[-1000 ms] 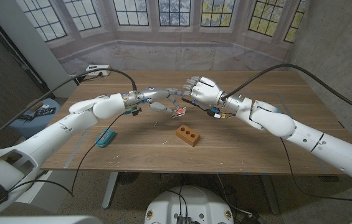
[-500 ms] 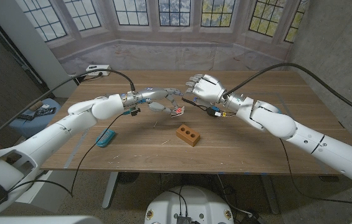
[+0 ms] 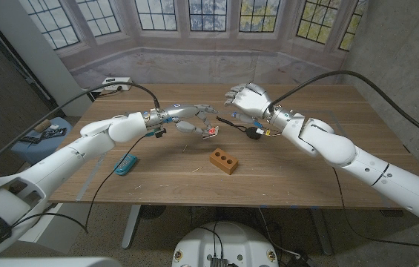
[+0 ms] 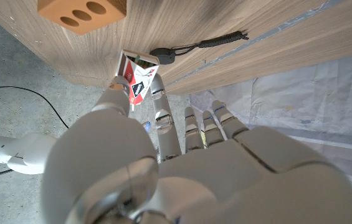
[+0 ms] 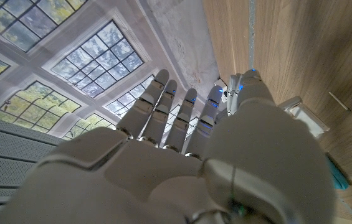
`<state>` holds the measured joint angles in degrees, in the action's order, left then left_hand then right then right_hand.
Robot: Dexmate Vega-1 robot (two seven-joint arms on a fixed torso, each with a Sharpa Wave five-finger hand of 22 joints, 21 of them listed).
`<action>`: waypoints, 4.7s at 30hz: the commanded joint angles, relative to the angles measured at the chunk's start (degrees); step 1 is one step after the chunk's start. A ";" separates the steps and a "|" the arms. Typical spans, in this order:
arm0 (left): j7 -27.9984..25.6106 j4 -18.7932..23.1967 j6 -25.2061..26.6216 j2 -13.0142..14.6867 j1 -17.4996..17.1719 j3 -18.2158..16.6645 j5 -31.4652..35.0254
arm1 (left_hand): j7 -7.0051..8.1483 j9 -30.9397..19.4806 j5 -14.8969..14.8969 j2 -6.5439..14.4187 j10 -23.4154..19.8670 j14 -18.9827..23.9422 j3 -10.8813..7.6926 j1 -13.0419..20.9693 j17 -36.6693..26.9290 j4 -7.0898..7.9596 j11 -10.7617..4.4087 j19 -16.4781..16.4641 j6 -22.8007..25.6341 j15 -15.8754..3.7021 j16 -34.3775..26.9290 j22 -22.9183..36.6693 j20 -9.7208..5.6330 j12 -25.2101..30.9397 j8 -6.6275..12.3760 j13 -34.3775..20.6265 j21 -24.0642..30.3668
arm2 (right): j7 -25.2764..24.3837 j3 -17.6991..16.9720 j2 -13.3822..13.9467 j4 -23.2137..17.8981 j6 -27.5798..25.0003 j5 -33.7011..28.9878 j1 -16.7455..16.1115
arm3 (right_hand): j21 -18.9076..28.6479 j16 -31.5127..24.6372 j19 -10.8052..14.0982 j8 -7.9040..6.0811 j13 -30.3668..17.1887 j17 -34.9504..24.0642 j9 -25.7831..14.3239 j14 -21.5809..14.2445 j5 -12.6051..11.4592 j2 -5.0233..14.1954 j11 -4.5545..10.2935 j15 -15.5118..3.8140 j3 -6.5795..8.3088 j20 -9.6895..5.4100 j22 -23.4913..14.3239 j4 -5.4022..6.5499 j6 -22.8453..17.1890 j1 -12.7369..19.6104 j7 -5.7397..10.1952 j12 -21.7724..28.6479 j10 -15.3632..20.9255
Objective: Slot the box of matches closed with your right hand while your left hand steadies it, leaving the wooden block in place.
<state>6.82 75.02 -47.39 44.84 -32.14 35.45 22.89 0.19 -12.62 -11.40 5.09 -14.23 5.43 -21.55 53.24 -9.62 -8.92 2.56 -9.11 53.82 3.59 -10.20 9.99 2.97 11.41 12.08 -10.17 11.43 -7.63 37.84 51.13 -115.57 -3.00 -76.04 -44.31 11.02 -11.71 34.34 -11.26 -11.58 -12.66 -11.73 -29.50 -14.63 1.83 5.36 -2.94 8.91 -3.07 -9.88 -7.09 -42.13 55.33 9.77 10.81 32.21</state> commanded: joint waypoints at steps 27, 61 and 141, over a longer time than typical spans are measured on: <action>-0.88 -2.31 -0.58 -1.17 1.74 0.95 0.62 | 0.24 -0.12 0.18 0.69 -0.27 0.15 -0.30 0.45 -0.04 -0.19 0.27 -0.05 0.29 0.28 0.06 0.23 0.26 -0.19 0.28 -0.16 0.03 | 15.75 -5.80 -4.45 -7.98 -6.08 19.61 -5.02 | 0.12 -0.63 -0.88 -0.10 -0.20 -0.66 -0.05 1.95 -0.18 0.96 -1.30 -5.69 -1.06 -1.65 -0.19 1.13 1.62 -2.61 -2.26 0.03 -1.27; -1.75 -3.83 -1.32 -1.19 2.82 1.44 1.29 | 0.30 -0.13 0.16 0.73 -0.24 0.15 -0.36 0.48 -0.04 -0.19 0.41 0.01 0.25 0.33 0.06 0.23 0.35 -0.20 0.27 -0.16 0.01 | 25.44 -7.49 -5.41 -16.51 -20.99 38.63 -5.83 | -0.10 0.04 -3.38 0.47 -0.11 -0.37 0.18 6.16 0.87 1.95 -4.67 -2.16 -1.96 0.27 -0.22 1.25 4.93 -4.43 -5.33 -0.27 -5.62; -5.71 -1.32 0.88 -1.68 2.19 0.86 3.29 | 0.36 -0.12 0.18 0.70 -0.25 0.32 -0.45 0.51 -0.04 -0.20 0.53 0.31 0.24 0.48 0.03 0.23 0.47 -0.19 0.27 -0.16 -0.04 | 5.62 3.98 -8.20 -16.22 -31.86 31.67 -12.76 | 0.01 0.57 -17.34 1.36 0.62 -1.60 1.43 22.71 2.31 8.46 -10.60 4.96 -1.41 3.04 -0.34 15.77 18.73 -29.70 -8.33 -0.35 -22.26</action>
<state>1.47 74.24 -46.22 43.50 -30.59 36.04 25.88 0.30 -12.66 -11.40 5.09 -14.23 5.53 -21.72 53.24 -9.62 -9.09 2.56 -8.80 53.94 3.90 -10.20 9.99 3.28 11.41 12.07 -10.16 11.43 -0.05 40.12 44.60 -133.36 -34.13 -40.22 -56.23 10.60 -10.83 16.82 -9.93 -10.91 -13.98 -10.12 -6.77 -12.13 10.24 -5.49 2.17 7.20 -0.10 -9.99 8.55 -23.51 26.20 1.64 10.11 10.06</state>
